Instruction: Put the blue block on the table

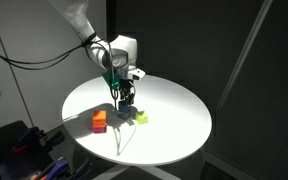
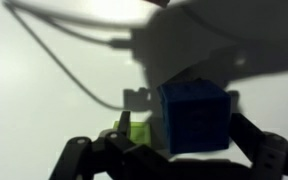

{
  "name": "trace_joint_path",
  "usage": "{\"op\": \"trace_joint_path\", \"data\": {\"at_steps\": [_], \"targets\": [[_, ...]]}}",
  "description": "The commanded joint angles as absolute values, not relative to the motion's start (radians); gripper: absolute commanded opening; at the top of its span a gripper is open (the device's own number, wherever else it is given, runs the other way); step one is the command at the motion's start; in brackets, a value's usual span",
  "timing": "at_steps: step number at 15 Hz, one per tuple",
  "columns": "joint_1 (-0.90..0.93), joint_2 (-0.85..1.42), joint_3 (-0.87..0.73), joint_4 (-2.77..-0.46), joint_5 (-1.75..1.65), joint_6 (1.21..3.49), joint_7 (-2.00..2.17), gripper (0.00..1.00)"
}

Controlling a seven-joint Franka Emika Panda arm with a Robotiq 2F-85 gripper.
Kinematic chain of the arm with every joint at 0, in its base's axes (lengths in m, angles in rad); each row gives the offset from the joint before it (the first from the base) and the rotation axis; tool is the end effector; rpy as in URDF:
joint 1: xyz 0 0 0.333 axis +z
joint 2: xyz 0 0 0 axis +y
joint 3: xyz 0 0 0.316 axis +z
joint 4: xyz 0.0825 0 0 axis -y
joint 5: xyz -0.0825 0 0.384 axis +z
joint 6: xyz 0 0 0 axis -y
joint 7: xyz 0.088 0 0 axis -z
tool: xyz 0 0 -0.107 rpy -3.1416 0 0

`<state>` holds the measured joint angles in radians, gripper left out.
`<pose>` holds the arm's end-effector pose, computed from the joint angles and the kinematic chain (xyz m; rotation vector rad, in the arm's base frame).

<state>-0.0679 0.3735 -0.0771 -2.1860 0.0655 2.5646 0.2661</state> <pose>0.5547 -0.0823 0.2158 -3.0507 0.7151 -0.0100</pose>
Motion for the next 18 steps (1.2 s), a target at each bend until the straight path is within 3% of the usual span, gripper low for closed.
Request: {"op": "trace_joint_path", "data": {"at_steps": [1, 18], "targets": [[-0.049, 0.394, -0.091, -2.153, 0.050, 2.572, 0.250, 1.00], [-0.021, 0.456, -0.112, -2.110, 0.007, 2.570, 0.259, 1.00]]}}
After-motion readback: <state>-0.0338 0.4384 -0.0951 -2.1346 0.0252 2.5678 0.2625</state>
